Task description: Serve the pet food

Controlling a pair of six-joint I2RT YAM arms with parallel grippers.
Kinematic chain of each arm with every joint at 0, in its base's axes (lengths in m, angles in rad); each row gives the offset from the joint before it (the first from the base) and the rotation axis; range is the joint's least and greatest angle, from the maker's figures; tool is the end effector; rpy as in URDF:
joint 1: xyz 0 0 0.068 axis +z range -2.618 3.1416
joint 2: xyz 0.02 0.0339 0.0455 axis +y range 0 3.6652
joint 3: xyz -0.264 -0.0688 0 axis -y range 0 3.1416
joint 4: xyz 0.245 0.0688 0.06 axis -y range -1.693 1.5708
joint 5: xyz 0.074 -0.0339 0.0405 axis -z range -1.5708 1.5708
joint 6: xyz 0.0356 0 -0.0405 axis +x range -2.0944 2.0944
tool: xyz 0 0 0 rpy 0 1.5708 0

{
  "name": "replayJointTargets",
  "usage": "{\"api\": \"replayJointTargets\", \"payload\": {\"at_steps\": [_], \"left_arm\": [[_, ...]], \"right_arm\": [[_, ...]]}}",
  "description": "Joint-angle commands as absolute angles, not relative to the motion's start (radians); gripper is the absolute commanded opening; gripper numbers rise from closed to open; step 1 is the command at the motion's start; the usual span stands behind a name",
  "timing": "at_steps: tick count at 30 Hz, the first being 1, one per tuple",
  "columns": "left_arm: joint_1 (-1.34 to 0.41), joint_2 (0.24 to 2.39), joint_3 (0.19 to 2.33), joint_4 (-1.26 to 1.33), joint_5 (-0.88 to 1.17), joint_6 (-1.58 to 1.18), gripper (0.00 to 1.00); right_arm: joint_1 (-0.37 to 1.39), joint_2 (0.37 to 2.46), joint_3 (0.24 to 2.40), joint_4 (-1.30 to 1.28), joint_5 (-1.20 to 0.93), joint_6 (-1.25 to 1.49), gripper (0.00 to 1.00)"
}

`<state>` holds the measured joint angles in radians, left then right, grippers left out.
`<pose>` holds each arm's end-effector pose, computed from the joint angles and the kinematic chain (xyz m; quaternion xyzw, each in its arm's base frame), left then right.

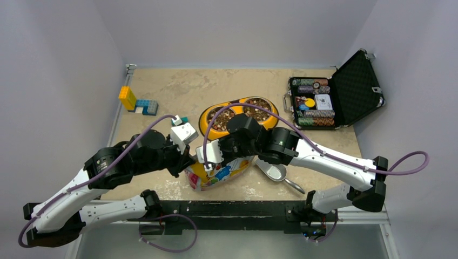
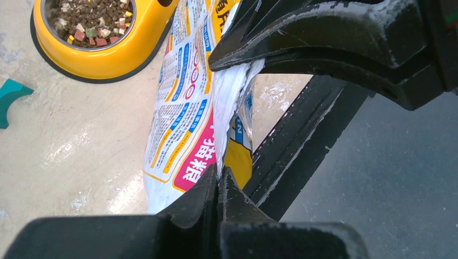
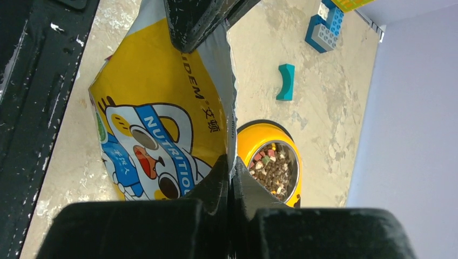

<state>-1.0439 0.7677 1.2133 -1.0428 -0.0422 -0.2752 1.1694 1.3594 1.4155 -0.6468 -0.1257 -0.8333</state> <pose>0.0596 -0.0994 0.3950 0.3222 0.8229 -0.2718 0.3810 0.1118 0.2748 0.3844 -0.7576 0.4499 0.1332 0.4539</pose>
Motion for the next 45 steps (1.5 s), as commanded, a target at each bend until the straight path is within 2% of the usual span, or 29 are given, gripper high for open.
{"api": "replayJointTargets", "payload": {"at_steps": [1, 7, 9, 11, 13, 15, 22, 24, 25, 28, 29, 30, 38, 40, 41, 42, 44, 45], "left_arm": [[-1.049, 0.726, 1.244, -1.067, 0.005, -0.290, 0.00], [-1.050, 0.713, 1.234, -1.072, 0.005, -0.310, 0.00], [-1.049, 0.703, 1.226, -1.072, 0.005, -0.316, 0.00], [-1.049, 0.693, 1.222, -1.072, 0.005, -0.322, 0.00], [-1.049, 0.686, 1.222, -1.073, 0.005, -0.324, 0.00], [-1.049, 0.683, 1.225, -1.079, 0.005, -0.324, 0.00], [-1.049, 0.672, 1.232, -1.110, -0.025, -0.331, 0.00], [-1.049, 0.663, 1.227, -1.111, -0.028, -0.335, 0.00], [-1.049, 0.660, 1.225, -1.111, -0.029, -0.337, 0.00], [-1.049, 0.658, 1.223, -1.114, -0.025, -0.340, 0.00], [-1.049, 0.658, 1.223, -1.116, -0.024, -0.340, 0.00], [-1.049, 0.658, 1.223, -1.117, -0.023, -0.341, 0.00], [-1.049, 0.649, 1.221, -1.128, -0.026, -0.338, 0.00], [-1.049, 0.645, 1.219, -1.130, -0.026, -0.337, 0.00], [-1.049, 0.644, 1.217, -1.131, -0.026, -0.337, 0.00], [-1.049, 0.643, 1.215, -1.132, -0.026, -0.337, 0.00], [-1.049, 0.640, 1.212, -1.131, -0.025, -0.337, 0.00], [-1.050, 0.639, 1.211, -1.131, -0.025, -0.337, 0.00]], "right_arm": [[1.132, 1.371, 1.457, -0.664, 0.016, -0.834, 0.00], [1.081, 1.339, 1.484, -0.652, 0.016, -0.766, 0.00], [1.068, 1.304, 1.426, -0.601, 0.032, -0.788, 0.15], [1.059, 1.291, 1.388, -0.588, 0.042, -0.811, 0.17], [1.044, 1.296, 1.383, -0.601, 0.046, -0.814, 0.13], [1.033, 1.306, 1.386, -0.615, 0.059, -0.822, 0.00], [0.978, 1.310, 1.418, -0.656, 0.057, -0.790, 0.00], [0.960, 1.299, 1.394, -0.630, 0.063, -0.794, 0.13], [0.957, 1.299, 1.384, -0.626, 0.072, -0.799, 0.14], [0.944, 1.310, 1.377, -0.629, 0.110, -0.800, 0.11], [0.940, 1.314, 1.377, -0.629, 0.125, -0.801, 0.08], [0.934, 1.316, 1.378, -0.628, 0.130, -0.801, 0.00], [0.878, 1.300, 1.389, -0.604, 0.148, -0.763, 0.00], [0.863, 1.301, 1.376, -0.591, 0.162, -0.767, 0.14], [0.855, 1.304, 1.371, -0.590, 0.166, -0.772, 0.16], [0.848, 1.306, 1.369, -0.590, 0.165, -0.776, 0.16], [0.830, 1.312, 1.375, -0.594, 0.172, -0.772, 0.00], [0.823, 1.316, 1.380, -0.599, 0.184, -0.768, 0.00]]}}
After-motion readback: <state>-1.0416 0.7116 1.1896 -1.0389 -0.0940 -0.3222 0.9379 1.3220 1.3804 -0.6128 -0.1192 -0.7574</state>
